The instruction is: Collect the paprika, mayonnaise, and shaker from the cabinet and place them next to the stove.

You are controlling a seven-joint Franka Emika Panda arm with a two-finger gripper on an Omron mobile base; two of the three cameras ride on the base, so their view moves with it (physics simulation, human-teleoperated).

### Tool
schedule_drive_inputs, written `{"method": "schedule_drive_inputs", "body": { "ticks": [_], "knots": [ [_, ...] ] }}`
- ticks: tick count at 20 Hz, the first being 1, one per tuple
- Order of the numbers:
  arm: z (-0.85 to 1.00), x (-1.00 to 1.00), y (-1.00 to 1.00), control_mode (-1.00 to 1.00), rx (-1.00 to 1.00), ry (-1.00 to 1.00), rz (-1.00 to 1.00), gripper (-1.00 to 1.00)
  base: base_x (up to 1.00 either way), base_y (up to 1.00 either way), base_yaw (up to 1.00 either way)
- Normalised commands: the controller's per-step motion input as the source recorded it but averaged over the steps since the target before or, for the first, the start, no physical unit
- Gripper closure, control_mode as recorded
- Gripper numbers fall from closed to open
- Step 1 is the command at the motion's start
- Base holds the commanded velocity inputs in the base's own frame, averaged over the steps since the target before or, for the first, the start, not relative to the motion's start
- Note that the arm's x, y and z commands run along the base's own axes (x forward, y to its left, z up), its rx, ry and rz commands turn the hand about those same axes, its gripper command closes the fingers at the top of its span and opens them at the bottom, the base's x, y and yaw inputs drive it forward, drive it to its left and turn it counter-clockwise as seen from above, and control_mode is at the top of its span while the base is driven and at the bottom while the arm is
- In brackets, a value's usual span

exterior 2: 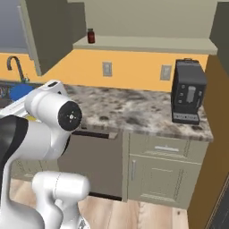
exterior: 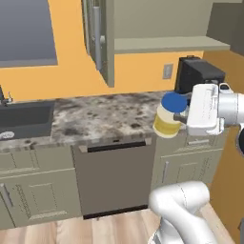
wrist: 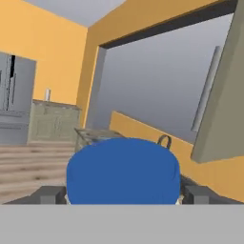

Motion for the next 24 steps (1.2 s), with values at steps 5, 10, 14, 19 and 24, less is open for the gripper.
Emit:
{"method": "schedule_drive_inputs", "body": {
  "ticks": [5,10,14,19,24],
  "knots": [
    [0.0,0.0,0.0,1.0,0.0,0.0,0.0,1.0,-0.52,0.81,0.41],
    [0.0,0.0,0.0,1.0,0.0,0.0,0.0,1.0,-0.3,0.8,0.46],
    [0.0,0.0,0.0,1.0,0.0,0.0,0.0,1.0,-0.12,0.8,0.51],
    [0.0,0.0,0.0,1.0,0.0,0.0,0.0,1.0,0.0,0.6,0.57],
    [0.0,0.0,0.0,1.0,0.0,0.0,0.0,1.0,0.0,0.39,0.63]
  ]
}}
